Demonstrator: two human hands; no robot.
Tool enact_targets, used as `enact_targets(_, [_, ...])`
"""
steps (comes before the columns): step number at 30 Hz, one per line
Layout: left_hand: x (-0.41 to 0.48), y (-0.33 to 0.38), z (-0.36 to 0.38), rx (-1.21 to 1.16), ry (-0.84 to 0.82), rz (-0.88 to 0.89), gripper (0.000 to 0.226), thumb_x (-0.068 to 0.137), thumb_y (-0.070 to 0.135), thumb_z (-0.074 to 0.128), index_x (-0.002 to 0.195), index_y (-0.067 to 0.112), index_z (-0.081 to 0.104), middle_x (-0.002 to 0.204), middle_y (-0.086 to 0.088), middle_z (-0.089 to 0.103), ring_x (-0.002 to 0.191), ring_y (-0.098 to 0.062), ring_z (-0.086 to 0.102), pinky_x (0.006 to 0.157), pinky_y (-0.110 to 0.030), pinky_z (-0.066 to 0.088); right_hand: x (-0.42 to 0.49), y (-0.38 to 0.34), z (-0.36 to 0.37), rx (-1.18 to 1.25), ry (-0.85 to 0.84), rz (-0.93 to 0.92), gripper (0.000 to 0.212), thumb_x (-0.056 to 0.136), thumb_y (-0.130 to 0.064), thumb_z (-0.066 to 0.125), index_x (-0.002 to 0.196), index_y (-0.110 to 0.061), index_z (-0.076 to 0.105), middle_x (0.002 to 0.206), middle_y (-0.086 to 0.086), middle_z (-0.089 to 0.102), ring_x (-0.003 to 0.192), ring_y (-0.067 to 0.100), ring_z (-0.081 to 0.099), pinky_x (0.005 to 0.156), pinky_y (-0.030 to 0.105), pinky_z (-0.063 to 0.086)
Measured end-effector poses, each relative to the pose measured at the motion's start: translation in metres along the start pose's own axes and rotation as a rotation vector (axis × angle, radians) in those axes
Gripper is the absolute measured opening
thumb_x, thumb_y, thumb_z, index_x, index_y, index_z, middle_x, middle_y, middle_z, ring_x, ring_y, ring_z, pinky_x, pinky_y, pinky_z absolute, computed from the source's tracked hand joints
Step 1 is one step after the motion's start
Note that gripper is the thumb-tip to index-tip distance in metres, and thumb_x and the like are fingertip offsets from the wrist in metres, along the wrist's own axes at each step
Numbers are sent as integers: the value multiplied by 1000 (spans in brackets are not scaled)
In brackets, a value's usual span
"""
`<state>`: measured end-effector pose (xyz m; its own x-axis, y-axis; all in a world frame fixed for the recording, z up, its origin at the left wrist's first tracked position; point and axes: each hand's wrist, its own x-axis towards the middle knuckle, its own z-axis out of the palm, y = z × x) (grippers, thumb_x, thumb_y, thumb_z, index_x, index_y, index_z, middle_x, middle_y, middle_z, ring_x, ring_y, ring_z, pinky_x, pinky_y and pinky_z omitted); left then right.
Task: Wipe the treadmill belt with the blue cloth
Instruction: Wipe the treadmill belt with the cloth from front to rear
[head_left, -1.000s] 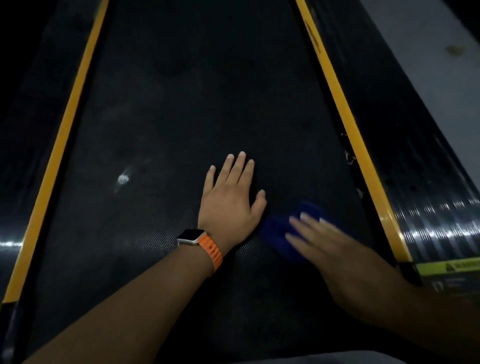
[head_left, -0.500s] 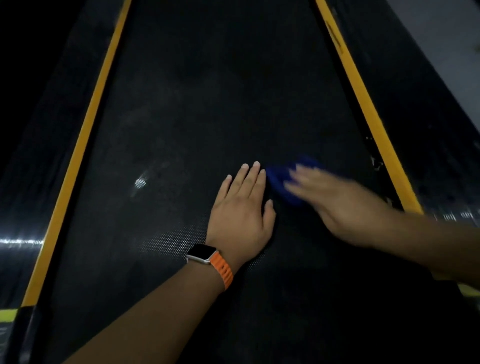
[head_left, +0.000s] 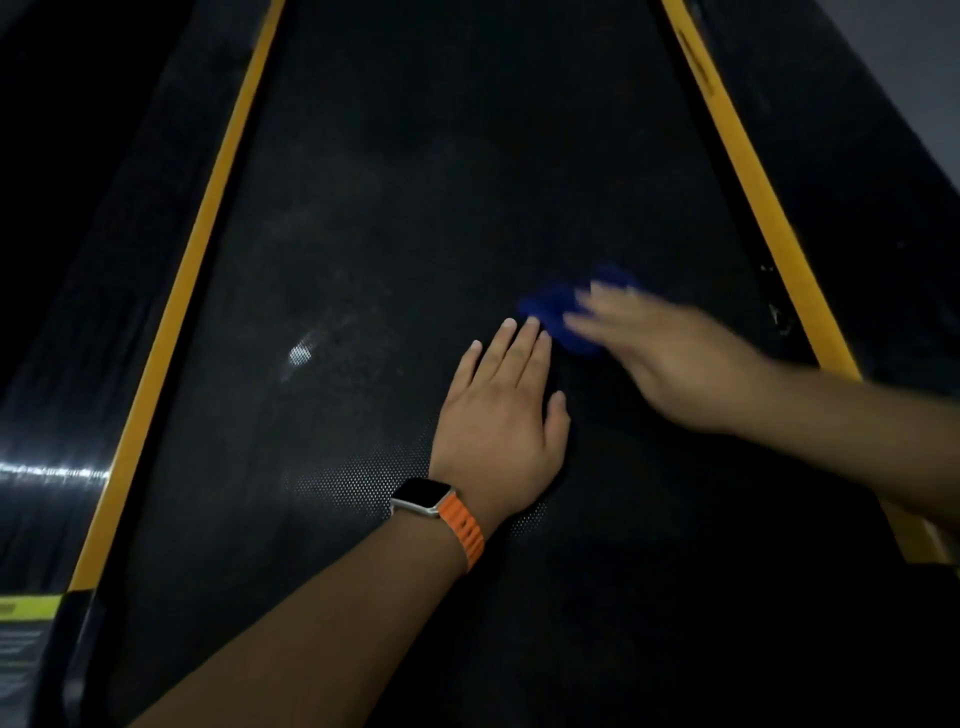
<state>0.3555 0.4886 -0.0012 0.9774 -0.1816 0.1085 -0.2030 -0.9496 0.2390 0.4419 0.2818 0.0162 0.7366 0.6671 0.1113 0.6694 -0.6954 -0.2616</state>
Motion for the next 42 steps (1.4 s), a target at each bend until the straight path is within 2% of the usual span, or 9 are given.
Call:
enact_targets(6, [2, -53, -23, 68, -34, 7, 67, 102, 48, 26, 159, 15, 38, 168, -3, 31, 156, -19, 24, 127, -45, 16, -73, -27, -1, 31, -314, -317, 78, 90, -12, 51, 151, -47, 16, 162, -20, 3, 148, -1, -4, 122, 40, 17])
enact_targets(10, [-2, -116, -40, 81, -51, -57, 70, 102, 53, 25, 160, 15, 35, 169, -2, 27, 157, -18, 21, 128, -45, 16, 28, 1, 4, 46, -53, -150, 57, 92, 1, 51, 145, -20, 47, 155, 8, 37, 143, 29, 35, 117, 47, 27])
enact_targets(14, [-3, -116, -35, 62, -31, -72, 68, 102, 50, 27, 160, 17, 34, 169, 1, 26, 157, -15, 18, 129, -42, 14, 114, 5, 5, 20, 71, 87, 47, 98, -4, 44, 144, -13, 46, 153, 13, 39, 142, 31, 36, 115, 50, 32])
enact_targets(21, [-3, -117, -33, 66, -28, -69, 65, 104, 49, 29, 161, 18, 31, 170, 2, 23, 158, -14, 16, 129, -42, 14, -50, -78, 39, -124, -144, -703, 45, 102, -42, 23, 142, -34, 40, 161, -3, 21, 148, 21, 21, 117, 40, 20])
enact_targets(25, [-4, -117, -32, 67, -12, -65, 65, 103, 48, 29, 161, 17, 33, 170, 2, 25, 158, -14, 17, 129, -40, 13, -15, -74, 104, 73, -22, -320, 72, 87, -10, 41, 155, -28, 26, 148, 23, 41, 150, 12, 9, 111, 44, 40])
enact_targets(28, [-5, -118, -32, 65, -10, -68, 65, 104, 50, 28, 161, 19, 32, 170, 3, 25, 158, -13, 17, 129, -41, 15, 37, -91, 82, 380, -20, 372, 41, 101, 12, 21, 136, 24, 4, 149, 42, 14, 150, 34, 7, 97, 0, 26])
enact_targets(33, [-5, -119, -32, 46, 1, -65, 66, 103, 49, 28, 160, 18, 34, 169, 1, 27, 157, -14, 19, 128, -42, 16, 57, -39, 23, -134, 23, -198, 58, 88, 0, 47, 144, -12, 46, 151, 15, 41, 142, 32, 35, 119, 43, 24])
enact_targets(37, [-5, -118, -33, 48, -18, -68, 66, 103, 49, 28, 162, 18, 31, 170, 2, 23, 158, -13, 15, 129, -42, 13, -47, -74, 42, -176, -278, -558, 80, 87, -31, 56, 154, -40, 13, 165, -3, 8, 151, 17, 7, 117, 35, 18])
enact_targets(42, [-4, -117, -34, 40, -17, -73, 66, 103, 50, 27, 161, 19, 32, 170, 4, 23, 158, -11, 14, 129, -39, 12, 88, -38, 21, 32, -125, -249, 57, 92, -7, 45, 146, -23, 45, 157, 3, 34, 146, 22, 28, 118, 36, 15])
